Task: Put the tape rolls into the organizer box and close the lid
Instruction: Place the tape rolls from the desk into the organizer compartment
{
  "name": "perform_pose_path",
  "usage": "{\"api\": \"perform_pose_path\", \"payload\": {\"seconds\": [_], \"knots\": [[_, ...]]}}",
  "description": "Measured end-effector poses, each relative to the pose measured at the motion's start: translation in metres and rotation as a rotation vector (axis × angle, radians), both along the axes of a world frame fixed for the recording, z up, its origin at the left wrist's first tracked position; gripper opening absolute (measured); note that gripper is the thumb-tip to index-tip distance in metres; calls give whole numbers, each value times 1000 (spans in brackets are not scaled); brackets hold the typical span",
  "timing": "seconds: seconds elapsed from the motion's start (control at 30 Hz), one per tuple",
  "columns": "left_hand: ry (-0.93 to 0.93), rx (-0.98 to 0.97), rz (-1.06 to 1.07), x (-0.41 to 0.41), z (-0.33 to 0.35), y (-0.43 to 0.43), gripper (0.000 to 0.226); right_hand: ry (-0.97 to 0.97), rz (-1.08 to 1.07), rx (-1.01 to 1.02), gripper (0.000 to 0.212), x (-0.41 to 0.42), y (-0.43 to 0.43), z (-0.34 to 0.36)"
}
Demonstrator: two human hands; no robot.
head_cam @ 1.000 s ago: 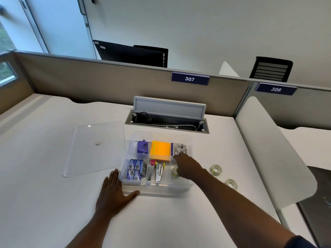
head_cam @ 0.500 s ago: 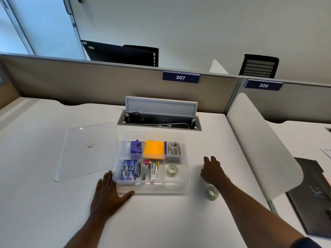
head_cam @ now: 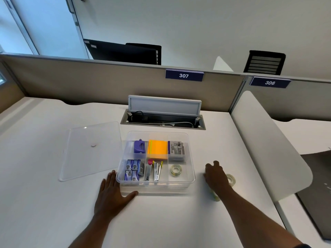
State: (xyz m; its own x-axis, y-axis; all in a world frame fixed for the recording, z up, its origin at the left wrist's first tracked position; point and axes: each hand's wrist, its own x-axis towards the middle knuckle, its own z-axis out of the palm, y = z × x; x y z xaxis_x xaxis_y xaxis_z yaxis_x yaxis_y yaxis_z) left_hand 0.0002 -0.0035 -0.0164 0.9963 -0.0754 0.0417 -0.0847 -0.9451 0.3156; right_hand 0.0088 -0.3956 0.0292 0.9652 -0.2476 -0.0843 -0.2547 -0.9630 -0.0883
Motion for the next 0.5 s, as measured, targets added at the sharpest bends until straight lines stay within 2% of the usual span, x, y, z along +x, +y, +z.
{"api": "perform_pose_path", "payload": {"seconds": [0.1,0.17,0.23,0.37,0.5], "knots": [[0,-2,-3,0,0,0,112,46,-27,14,29,4,-6,-17],[4,12,-3,1,1,0,112,40,-28,-56,25,5,-2,-6],[2,15,-2,0,1,0,112,45,-76,-38,23,9,2,4],[2,13,-2,0,0,0,112,-94,-104,109,29,18,12,25],[-4,18,-4,0,1,0,112,-204,72,291,41,41,34,54]]}}
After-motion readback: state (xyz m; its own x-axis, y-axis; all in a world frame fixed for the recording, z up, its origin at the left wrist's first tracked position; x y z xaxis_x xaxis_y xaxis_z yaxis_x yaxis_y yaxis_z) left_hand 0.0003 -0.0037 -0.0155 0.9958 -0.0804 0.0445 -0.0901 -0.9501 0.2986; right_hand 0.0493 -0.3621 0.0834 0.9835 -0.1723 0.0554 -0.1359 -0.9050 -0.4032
